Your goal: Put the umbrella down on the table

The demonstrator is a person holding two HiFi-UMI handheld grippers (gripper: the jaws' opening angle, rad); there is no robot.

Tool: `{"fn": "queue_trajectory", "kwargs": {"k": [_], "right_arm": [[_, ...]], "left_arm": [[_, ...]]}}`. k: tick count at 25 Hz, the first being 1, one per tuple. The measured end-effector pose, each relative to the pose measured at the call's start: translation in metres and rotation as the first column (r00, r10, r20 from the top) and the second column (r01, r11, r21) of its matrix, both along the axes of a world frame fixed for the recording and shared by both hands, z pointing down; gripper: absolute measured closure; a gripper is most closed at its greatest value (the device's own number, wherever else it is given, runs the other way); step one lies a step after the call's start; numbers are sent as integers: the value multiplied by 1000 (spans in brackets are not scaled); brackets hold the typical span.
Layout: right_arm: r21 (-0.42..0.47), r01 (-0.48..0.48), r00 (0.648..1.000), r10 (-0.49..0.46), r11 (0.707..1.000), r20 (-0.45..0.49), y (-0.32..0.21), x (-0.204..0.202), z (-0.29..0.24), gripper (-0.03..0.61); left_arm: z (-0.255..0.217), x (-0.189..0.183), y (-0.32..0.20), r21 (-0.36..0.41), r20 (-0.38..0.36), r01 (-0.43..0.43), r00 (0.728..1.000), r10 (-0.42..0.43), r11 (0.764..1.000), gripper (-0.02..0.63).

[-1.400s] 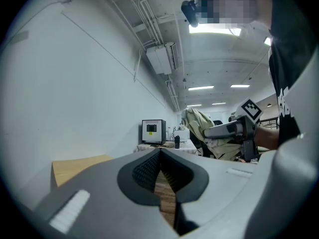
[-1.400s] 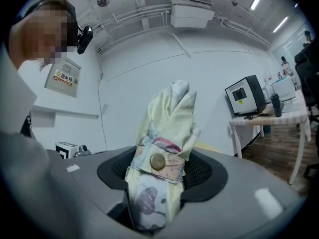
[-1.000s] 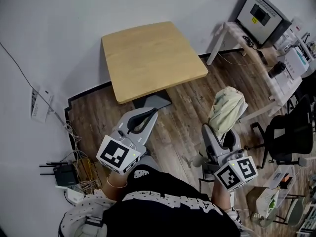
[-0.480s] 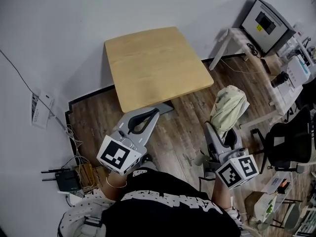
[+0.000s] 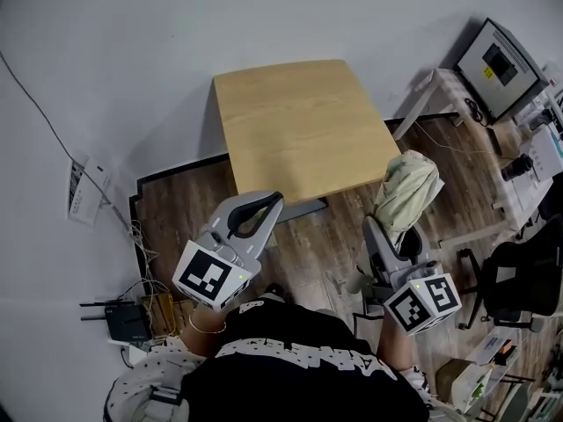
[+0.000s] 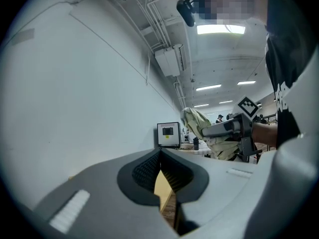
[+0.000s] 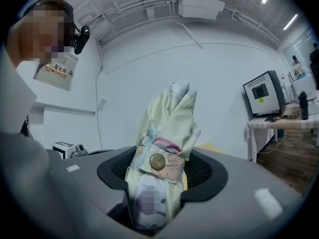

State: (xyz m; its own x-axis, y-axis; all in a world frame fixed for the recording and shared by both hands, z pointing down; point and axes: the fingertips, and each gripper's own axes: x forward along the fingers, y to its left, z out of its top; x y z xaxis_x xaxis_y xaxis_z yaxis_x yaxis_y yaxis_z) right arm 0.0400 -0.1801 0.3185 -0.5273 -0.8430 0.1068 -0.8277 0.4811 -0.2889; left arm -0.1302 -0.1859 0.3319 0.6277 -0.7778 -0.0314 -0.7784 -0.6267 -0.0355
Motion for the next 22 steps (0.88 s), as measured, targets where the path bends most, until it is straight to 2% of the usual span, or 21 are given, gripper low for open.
{"fn": "queue_trajectory", "kwargs": {"k": [4, 8, 10, 17, 22], "right_arm": [[-9, 6, 1000, -6, 1000, -6, -6, -7, 2, 293], [-11, -4, 1000, 4, 1000, -11, -12, -2, 1, 293], [-11, -3, 1000, 3, 1000, -10, -19, 2, 1, 293], [4, 49, 999, -49, 999, 13, -62, 2, -1, 293], [10, 93, 996, -93, 996, 19, -97, -5, 0, 293]], "left_arm": [[2, -4, -7, 0, -9, 0, 1000, 0, 1000, 612], [3, 1, -9, -36, -7, -11, 1000, 11, 999, 612], [3, 2, -14, -17, -5, -3, 1000, 3, 1000, 612], [-3, -6, -43, 8, 18, 74, 997, -74, 997, 612], [-4, -8, -70, -2, 30, 113, 993, -113, 994, 612]]}}
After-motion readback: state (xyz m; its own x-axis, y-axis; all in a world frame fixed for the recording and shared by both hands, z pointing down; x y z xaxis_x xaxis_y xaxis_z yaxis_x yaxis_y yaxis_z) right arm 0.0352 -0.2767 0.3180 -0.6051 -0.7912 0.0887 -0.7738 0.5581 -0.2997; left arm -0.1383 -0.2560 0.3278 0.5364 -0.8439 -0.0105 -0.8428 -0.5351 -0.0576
